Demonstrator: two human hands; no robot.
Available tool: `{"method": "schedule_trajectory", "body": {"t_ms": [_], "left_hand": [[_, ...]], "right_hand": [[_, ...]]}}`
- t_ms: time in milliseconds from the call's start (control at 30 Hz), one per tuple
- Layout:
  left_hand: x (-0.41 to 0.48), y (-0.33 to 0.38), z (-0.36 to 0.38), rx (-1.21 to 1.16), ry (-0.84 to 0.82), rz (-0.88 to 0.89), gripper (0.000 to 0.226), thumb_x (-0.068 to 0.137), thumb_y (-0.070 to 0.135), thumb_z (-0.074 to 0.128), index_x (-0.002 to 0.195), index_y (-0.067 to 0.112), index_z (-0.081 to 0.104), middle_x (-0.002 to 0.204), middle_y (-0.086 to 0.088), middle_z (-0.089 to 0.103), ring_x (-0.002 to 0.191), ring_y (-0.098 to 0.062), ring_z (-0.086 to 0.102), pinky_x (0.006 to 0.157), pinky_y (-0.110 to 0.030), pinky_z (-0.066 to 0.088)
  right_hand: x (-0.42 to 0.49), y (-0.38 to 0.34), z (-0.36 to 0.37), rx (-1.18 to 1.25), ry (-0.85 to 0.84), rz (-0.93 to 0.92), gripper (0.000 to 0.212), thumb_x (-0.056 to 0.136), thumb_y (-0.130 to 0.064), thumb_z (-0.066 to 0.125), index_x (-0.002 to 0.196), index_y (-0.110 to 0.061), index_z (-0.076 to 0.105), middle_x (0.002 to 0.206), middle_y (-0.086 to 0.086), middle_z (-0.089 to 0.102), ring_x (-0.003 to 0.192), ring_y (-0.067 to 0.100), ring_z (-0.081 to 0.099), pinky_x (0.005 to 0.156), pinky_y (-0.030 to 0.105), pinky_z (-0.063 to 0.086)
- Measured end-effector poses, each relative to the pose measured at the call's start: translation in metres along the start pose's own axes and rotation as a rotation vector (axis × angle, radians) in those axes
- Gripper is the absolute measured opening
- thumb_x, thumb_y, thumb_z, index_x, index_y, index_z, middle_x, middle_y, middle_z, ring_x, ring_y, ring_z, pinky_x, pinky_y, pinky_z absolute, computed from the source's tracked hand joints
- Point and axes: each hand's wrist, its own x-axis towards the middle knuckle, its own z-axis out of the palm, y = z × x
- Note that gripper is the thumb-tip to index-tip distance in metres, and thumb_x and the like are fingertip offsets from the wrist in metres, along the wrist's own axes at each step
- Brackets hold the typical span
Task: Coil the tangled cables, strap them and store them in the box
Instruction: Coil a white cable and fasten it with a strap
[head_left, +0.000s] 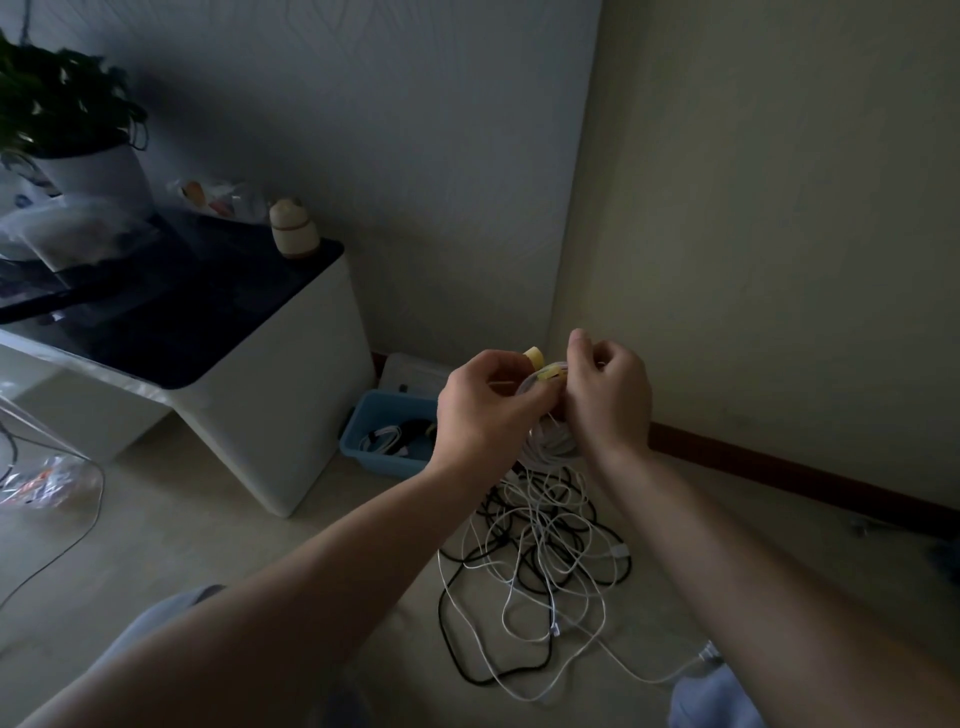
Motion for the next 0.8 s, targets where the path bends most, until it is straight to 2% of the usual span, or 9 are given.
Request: {"method": "schedule_trajectory", "body": {"t_ms": [167,267,333,400,500,600,700,800], "left_hand": [[-0.002,0.008,-0.002,0.073,0.055,0.127,0.017,0.076,0.031,0.086,0.091,0.026,0.077,0.08,0.016,0.075,0.075,0.002,0.071,0.07,-0.021,0.059],[-0.003,0.009,-0.002,0.021,0.052,0.124,0.015,0.078,0.024,0.085,0.091,0.021,0.077,0.079,0.011,0.076,0.075,-0.002,0.073,0.069,-0.023,0.06],[-0.004,0.01,-0.001,-0.04,0.033,0.097,0.013,0.079,0.027,0.084,0.088,0.022,0.077,0.078,0.007,0.076,0.075,-0.006,0.074,0.068,-0.023,0.061],[-0.003,0.013,-0.003,-0.112,0.027,0.019,0.011,0.078,0.031,0.082,0.082,0.023,0.077,0.077,0.004,0.076,0.073,-0.009,0.074,0.065,-0.023,0.059],[0.002,0.013,-0.01,-0.298,-0.03,-0.207,0.012,0.08,0.027,0.081,0.08,0.015,0.078,0.074,-0.005,0.074,0.065,-0.015,0.07,0.06,-0.027,0.056],[0.008,0.013,-0.017,-0.481,-0.085,-0.373,0.019,0.081,0.02,0.079,0.089,0.002,0.077,0.081,-0.018,0.072,0.067,-0.025,0.067,0.064,-0.033,0.055],[0.011,0.013,-0.02,-0.579,-0.088,-0.415,0.019,0.082,0.014,0.077,0.091,-0.002,0.075,0.088,-0.022,0.072,0.074,-0.029,0.068,0.068,-0.034,0.057],[0.011,0.013,-0.021,-0.621,-0.122,-0.397,0.009,0.084,0.01,0.076,0.087,0.003,0.072,0.088,-0.02,0.07,0.076,-0.027,0.067,0.071,-0.034,0.057]], "right_hand": [[-0.001,0.002,0.0,-0.009,-0.009,-0.012,0.049,0.098,-0.045,0.052,0.058,-0.018,0.05,0.056,-0.006,0.057,0.054,0.007,0.052,0.047,0.026,0.029],[-0.002,0.003,0.003,0.008,-0.017,-0.02,0.047,0.097,-0.045,0.052,0.059,-0.018,0.05,0.055,-0.005,0.056,0.054,0.008,0.053,0.049,0.027,0.029],[-0.002,0.004,0.003,0.019,-0.03,-0.045,0.046,0.097,-0.046,0.052,0.061,-0.018,0.052,0.055,-0.005,0.058,0.052,0.006,0.053,0.049,0.027,0.031],[-0.003,0.004,0.004,0.042,-0.054,-0.086,0.044,0.095,-0.049,0.052,0.063,-0.019,0.053,0.056,-0.007,0.06,0.053,0.004,0.055,0.047,0.024,0.034],[-0.005,0.004,0.003,0.121,-0.116,-0.171,0.042,0.096,-0.051,0.052,0.065,-0.022,0.052,0.06,-0.015,0.061,0.053,0.0,0.054,0.047,0.014,0.037],[-0.005,0.001,-0.001,0.215,-0.277,-0.245,0.039,0.094,-0.059,0.054,0.074,-0.026,0.058,0.065,-0.011,0.068,0.059,0.003,0.063,0.054,0.019,0.047],[-0.006,-0.002,-0.006,0.231,-0.42,-0.304,0.034,0.09,-0.06,0.063,0.084,-0.027,0.06,0.072,0.0,0.073,0.064,0.015,0.07,0.057,0.032,0.054],[-0.007,-0.004,-0.008,0.275,-0.452,-0.33,0.031,0.088,-0.056,0.068,0.083,-0.027,0.055,0.063,-0.003,0.069,0.053,0.008,0.063,0.049,0.025,0.047]]}}
